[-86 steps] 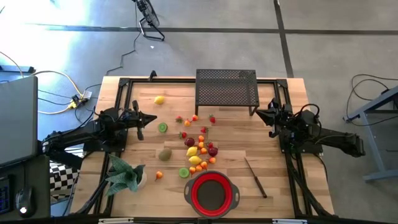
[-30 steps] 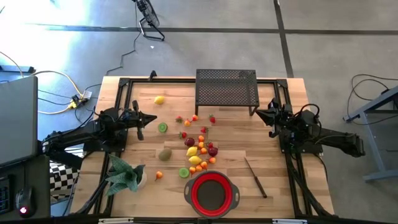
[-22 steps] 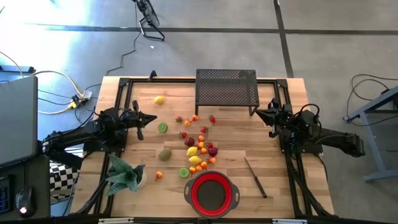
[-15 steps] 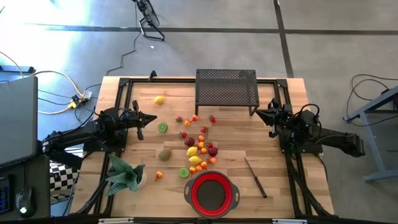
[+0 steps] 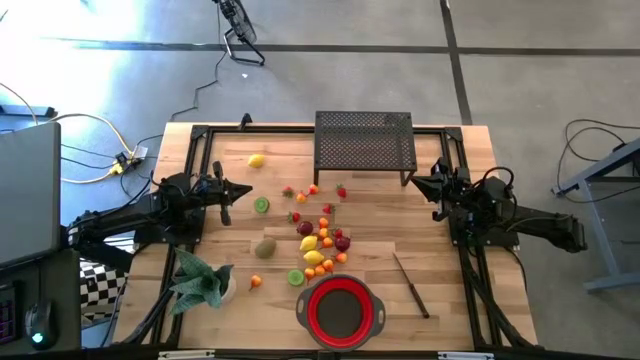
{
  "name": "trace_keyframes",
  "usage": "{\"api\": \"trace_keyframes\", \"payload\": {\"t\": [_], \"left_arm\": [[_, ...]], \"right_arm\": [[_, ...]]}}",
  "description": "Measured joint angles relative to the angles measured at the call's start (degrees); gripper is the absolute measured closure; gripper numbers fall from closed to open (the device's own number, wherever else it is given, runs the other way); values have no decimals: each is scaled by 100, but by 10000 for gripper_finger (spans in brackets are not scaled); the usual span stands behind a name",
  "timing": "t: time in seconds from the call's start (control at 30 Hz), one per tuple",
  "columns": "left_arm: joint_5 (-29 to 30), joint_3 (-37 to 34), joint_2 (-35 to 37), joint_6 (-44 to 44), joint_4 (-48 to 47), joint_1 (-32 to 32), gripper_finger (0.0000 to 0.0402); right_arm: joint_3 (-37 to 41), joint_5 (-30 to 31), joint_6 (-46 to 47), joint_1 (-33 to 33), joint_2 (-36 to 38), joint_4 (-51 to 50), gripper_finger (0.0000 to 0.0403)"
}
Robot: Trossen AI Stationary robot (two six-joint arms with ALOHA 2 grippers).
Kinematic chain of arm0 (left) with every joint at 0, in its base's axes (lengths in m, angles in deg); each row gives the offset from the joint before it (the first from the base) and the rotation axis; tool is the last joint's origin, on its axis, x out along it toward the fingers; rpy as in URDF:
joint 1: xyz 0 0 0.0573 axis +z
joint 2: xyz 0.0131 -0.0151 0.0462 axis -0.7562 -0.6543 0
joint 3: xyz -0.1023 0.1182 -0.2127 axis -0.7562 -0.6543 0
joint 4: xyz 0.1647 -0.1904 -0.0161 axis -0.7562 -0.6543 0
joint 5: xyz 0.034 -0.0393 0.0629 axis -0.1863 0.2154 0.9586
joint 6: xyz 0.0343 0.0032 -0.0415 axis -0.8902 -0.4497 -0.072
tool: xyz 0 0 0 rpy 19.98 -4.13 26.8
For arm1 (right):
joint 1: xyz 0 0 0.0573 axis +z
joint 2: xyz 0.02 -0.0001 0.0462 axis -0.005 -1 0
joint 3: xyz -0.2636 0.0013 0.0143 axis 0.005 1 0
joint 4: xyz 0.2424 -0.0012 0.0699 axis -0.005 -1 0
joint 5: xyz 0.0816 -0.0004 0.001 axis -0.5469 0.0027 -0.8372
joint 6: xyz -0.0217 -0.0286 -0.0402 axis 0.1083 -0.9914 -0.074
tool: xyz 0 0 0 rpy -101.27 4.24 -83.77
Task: Pick & Place Fruit
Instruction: Put the strainer on the shelf
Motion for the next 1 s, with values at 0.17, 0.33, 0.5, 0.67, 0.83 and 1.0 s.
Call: {"api": "trace_keyframes", "payload": {"t": [0.17, 0.33, 0.5, 0.67, 0.83, 1.0], "left_arm": [[1, 0, -1, 0, 2, 1, 402], [1, 0, 0, 0, 2, 1, 402], [0, 0, -1, 0, 4, 1, 402], [0, -1, -1, 2, 4, 0, 402], [-1, 0, 0, 2, 4, 1, 402], [-1, 0, -1, 2, 4, 0, 402]], "right_arm": [[-1, 17, -11, 0, 0, -2, 401], [-2, 13, -11, 0, 0, -540, 401], [0, 306, -13, 0, -1, -1625, 401], [-13, 406, -14, 0, -50, -1927, 400], [-13, 424, -15, 0, -52, -1930, 400], [-13, 419, -15, 0, -52, -1924, 400]]}}
